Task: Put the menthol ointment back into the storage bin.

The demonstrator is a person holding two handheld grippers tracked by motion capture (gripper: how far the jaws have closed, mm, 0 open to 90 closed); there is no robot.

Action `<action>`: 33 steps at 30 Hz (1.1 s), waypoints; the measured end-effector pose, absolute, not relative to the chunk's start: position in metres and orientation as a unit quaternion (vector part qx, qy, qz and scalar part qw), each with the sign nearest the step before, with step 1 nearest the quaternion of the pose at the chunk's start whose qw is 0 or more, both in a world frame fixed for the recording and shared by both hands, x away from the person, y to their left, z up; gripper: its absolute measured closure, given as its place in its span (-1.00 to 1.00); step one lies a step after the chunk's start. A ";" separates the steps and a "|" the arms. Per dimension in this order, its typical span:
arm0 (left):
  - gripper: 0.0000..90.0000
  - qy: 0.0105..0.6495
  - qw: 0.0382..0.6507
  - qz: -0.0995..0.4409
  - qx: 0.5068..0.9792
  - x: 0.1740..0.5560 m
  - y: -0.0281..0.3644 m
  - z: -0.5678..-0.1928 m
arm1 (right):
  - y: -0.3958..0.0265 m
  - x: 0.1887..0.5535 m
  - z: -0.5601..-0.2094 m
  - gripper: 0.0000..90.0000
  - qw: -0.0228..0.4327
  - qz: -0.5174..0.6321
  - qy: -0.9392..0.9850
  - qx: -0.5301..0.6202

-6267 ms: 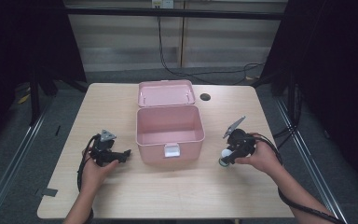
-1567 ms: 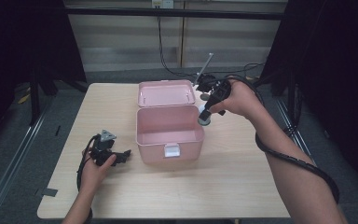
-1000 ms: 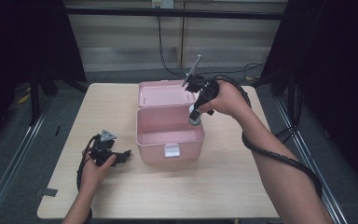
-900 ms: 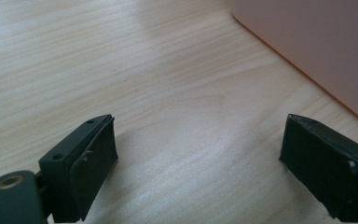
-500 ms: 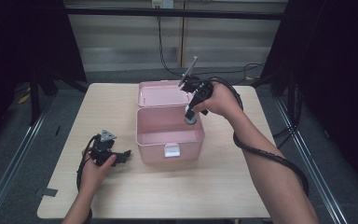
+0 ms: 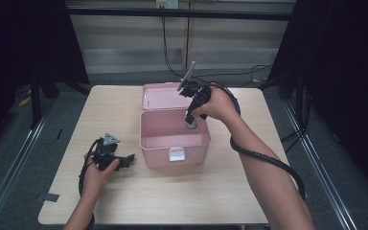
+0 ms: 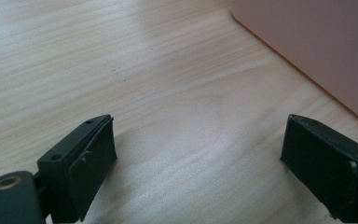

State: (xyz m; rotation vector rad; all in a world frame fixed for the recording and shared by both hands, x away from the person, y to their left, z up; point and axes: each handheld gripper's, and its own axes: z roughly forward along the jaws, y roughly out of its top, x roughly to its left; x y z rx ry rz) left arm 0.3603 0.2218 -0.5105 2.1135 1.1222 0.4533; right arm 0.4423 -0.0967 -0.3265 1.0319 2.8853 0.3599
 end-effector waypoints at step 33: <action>-0.80 0.431 0.346 0.174 0.815 0.360 0.222 -0.511 | -0.075 0.458 -0.359 0.13 0.021 0.101 0.928 0.357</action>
